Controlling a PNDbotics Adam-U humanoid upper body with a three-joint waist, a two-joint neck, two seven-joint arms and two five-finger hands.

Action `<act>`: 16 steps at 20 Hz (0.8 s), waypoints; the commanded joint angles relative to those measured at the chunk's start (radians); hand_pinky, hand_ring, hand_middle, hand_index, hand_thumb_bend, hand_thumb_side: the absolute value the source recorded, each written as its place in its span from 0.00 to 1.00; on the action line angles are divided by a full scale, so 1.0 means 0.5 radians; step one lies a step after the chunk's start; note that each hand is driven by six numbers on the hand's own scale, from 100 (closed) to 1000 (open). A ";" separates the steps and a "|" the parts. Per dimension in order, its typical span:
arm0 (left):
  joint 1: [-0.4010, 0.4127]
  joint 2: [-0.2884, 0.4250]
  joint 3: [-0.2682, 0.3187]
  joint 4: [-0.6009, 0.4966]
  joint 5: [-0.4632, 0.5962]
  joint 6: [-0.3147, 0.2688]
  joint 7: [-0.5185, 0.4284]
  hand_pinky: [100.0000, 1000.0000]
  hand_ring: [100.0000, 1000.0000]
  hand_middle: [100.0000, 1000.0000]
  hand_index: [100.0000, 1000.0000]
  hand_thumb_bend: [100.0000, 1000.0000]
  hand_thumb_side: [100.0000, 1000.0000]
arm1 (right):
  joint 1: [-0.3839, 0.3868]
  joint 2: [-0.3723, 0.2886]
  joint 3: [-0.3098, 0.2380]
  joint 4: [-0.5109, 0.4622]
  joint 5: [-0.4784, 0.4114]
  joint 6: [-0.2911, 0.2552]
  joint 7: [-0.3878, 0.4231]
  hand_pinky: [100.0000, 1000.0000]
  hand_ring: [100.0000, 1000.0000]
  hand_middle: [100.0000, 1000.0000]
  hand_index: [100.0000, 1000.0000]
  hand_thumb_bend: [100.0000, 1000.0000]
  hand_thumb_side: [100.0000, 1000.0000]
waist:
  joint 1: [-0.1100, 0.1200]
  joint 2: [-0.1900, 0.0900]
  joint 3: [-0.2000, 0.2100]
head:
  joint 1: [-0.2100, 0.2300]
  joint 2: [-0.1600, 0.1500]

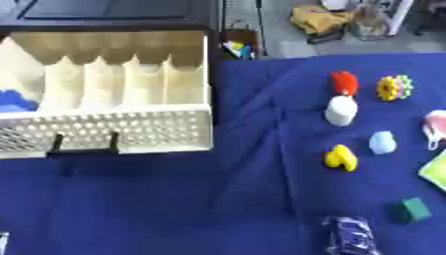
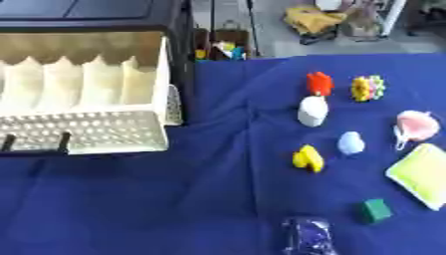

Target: Pick up objects from table and place into drawer.

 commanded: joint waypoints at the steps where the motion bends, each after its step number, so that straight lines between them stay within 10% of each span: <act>1: 0.001 0.007 0.000 -0.025 0.002 0.009 0.000 0.35 0.47 0.48 0.73 0.30 0.97 | -0.013 -0.054 -0.006 -0.031 0.010 0.009 0.020 0.61 0.69 0.66 0.83 0.22 0.86 | -0.002 -0.055 -0.007 | -0.004 0.074; 16: 0.070 0.052 -0.022 -0.025 0.040 0.024 -0.022 0.36 0.48 0.48 0.73 0.28 0.97 | -0.075 -0.576 0.283 -0.031 0.287 0.379 0.367 0.70 0.78 0.76 0.87 0.43 0.93 | -0.014 -0.178 -0.053 | 0.008 0.245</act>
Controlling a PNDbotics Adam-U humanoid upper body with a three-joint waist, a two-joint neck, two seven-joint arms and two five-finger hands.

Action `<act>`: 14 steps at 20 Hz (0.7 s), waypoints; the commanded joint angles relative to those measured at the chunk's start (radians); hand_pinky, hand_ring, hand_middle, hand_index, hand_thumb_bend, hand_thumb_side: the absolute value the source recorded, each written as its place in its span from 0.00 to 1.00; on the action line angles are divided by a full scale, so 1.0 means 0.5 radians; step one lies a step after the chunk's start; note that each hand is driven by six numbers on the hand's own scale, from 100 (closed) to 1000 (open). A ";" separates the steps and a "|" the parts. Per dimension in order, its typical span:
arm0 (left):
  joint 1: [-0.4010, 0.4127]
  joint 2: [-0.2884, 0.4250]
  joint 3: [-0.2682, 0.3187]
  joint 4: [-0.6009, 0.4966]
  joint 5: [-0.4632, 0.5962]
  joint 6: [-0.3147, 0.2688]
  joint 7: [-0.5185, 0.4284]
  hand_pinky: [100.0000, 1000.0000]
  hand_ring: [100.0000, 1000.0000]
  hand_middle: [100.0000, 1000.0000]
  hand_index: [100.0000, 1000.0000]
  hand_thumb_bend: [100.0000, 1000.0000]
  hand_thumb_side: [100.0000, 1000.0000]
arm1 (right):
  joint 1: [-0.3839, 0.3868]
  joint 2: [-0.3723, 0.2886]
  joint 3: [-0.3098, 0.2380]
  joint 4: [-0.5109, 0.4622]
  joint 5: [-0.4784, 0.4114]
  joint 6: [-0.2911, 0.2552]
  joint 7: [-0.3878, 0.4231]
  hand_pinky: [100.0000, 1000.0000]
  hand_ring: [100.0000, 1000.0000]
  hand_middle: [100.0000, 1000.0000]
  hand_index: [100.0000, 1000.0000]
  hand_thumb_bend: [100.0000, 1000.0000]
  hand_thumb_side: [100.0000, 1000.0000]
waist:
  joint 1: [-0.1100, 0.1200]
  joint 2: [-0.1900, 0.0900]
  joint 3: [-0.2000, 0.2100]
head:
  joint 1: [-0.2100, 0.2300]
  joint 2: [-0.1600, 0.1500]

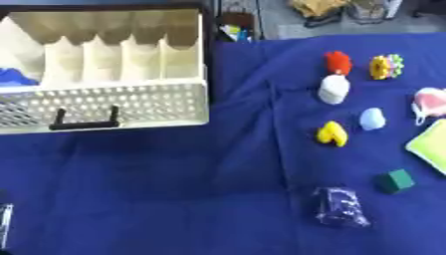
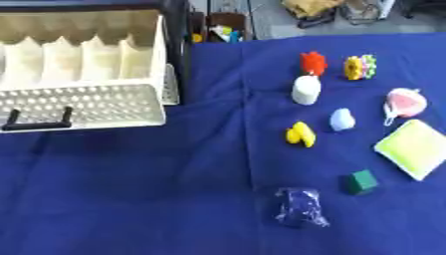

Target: Pick up objects from table and place into drawer.

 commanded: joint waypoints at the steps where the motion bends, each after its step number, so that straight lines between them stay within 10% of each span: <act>1: -0.001 0.055 -0.008 -0.026 0.014 0.002 -0.013 0.36 0.48 0.48 0.73 0.28 0.97 | -0.046 -0.202 0.124 -0.031 0.101 0.091 0.087 0.71 0.78 0.77 0.87 0.42 0.92 | -0.012 -0.045 -0.006 | -0.001 0.013; 14: 0.059 0.086 -0.038 -0.026 0.036 0.014 -0.051 0.36 0.48 0.48 0.73 0.28 0.98 | -0.332 -0.774 0.695 0.193 0.452 0.060 0.439 0.76 0.82 0.80 0.90 0.46 0.83 | -0.023 -0.120 -0.010 | -0.052 0.031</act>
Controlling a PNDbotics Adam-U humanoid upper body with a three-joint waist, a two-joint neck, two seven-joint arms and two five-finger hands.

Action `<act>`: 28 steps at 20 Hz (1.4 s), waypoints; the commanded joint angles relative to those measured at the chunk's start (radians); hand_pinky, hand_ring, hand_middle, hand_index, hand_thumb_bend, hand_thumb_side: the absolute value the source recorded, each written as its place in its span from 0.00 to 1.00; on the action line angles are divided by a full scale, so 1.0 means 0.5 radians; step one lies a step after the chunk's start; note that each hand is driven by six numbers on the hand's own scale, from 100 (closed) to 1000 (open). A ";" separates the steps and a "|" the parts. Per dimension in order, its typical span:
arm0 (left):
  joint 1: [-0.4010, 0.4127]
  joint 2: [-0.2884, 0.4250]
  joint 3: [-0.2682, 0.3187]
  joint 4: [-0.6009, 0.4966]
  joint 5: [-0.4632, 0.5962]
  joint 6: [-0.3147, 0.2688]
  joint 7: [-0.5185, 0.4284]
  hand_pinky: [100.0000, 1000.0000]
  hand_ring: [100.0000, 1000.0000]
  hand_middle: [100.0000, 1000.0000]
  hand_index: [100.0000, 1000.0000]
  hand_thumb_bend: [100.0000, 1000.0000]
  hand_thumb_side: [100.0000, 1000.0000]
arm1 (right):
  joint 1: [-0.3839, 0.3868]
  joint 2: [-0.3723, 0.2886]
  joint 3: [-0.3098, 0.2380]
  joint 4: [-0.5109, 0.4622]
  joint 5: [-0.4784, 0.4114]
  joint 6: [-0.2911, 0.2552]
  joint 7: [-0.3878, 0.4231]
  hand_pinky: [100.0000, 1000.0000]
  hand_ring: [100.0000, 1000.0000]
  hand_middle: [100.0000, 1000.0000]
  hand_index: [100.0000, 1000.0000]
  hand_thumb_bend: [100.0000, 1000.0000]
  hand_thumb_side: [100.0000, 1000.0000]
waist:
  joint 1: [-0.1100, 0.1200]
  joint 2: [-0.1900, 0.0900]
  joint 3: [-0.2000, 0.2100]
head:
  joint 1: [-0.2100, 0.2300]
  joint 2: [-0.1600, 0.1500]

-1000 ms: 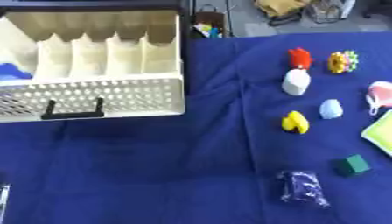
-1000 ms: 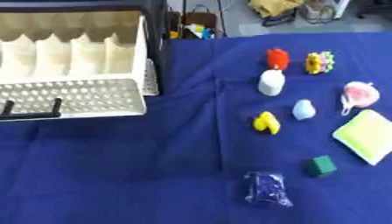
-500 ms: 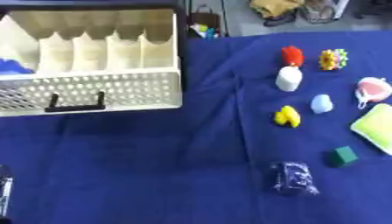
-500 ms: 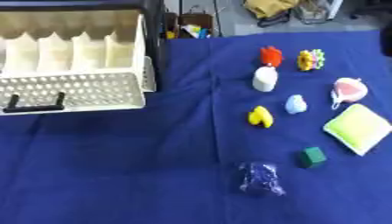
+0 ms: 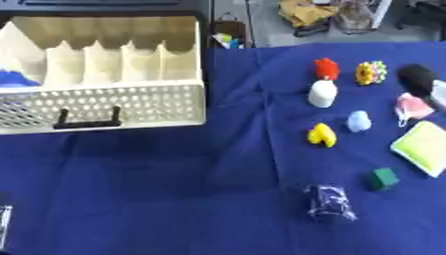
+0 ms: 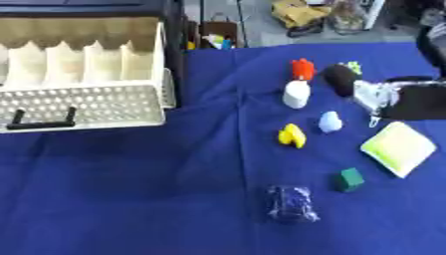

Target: Pick up objects from table and place into drawer.

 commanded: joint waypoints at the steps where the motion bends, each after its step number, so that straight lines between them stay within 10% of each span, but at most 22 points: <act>1: 0.005 0.051 -0.010 -0.026 0.016 -0.001 -0.015 0.36 0.48 0.48 0.73 0.28 0.98 | -0.094 -0.203 0.117 0.108 0.097 -0.063 0.086 0.76 0.83 0.80 0.91 0.47 0.81 | 0.003 -0.050 0.009 | -0.024 0.017; 13: 0.001 0.055 -0.026 -0.026 0.077 -0.009 -0.050 0.36 0.48 0.48 0.73 0.28 0.98 | -0.075 -0.587 0.366 0.198 -0.052 0.031 0.427 0.78 0.85 0.75 0.92 0.59 0.48 | 0.017 -0.073 0.086 | -0.083 -0.007; 28: -0.007 0.047 -0.022 -0.026 0.085 -0.004 -0.059 0.36 0.48 0.48 0.73 0.28 0.97 | 0.083 -0.624 0.346 -0.055 -0.489 0.461 0.865 0.77 0.87 0.65 0.96 0.87 0.63 | 0.023 -0.062 0.075 | -0.057 -0.041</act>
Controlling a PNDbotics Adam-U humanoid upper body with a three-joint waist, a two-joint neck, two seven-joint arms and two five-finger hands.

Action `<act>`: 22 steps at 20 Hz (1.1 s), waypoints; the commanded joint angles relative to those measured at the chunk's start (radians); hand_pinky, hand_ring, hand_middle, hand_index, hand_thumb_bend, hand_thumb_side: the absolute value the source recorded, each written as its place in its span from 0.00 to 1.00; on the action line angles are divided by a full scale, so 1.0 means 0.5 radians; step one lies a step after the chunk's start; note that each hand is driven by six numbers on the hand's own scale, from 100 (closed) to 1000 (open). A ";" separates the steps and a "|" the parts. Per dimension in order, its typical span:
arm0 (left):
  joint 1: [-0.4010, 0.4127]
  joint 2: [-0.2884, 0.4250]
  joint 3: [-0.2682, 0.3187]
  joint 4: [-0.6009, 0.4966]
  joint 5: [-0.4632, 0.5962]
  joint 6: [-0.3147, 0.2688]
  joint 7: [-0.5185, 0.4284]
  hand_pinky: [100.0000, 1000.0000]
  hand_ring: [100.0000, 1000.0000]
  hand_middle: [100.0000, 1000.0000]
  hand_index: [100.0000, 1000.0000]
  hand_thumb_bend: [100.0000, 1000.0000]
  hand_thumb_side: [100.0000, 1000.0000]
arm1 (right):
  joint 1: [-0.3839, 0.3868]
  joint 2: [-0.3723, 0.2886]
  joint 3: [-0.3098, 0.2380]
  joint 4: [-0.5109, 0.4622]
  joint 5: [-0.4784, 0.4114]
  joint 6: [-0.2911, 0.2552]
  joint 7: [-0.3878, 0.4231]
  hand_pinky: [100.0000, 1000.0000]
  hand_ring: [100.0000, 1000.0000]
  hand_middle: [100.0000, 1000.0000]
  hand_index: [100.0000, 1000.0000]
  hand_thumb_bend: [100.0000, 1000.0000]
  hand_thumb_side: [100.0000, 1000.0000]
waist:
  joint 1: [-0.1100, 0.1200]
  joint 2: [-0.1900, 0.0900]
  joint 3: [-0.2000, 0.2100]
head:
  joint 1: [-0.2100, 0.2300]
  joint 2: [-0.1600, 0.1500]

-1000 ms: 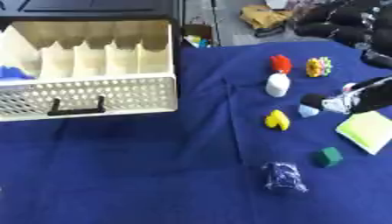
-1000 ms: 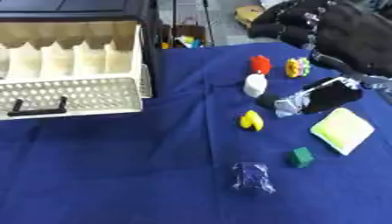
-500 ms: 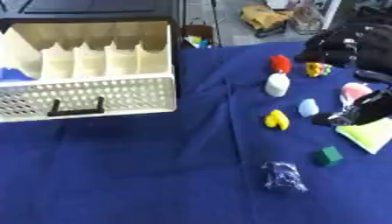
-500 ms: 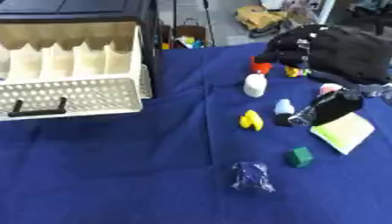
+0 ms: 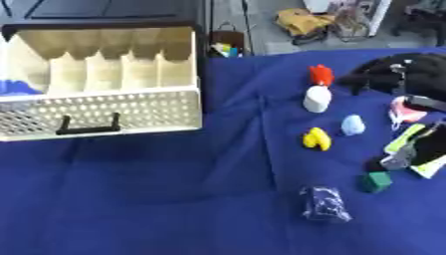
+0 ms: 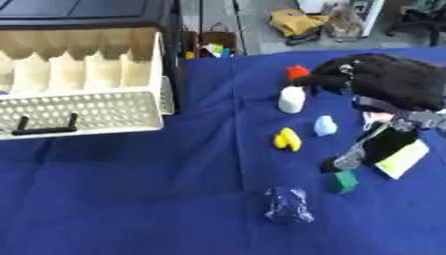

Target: Pick up objects from table and place into drawer.

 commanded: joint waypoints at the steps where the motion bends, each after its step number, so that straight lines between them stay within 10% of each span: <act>1: -0.024 0.037 0.002 -0.026 0.005 0.003 -0.004 0.36 0.48 0.48 0.73 0.28 0.97 | -0.001 -0.061 -0.046 -0.075 -0.108 0.090 0.094 0.76 0.87 0.65 0.96 0.87 0.63 | -0.002 -0.022 -0.004 | 0.012 -0.022; 22: -0.044 0.024 0.000 -0.026 0.013 0.018 -0.010 0.35 0.47 0.47 0.73 0.27 0.97 | -0.098 0.080 -0.025 -0.160 -0.470 0.618 0.709 0.55 0.71 0.65 0.85 0.79 0.56 | -0.013 0.003 -0.021 | 0.016 -0.033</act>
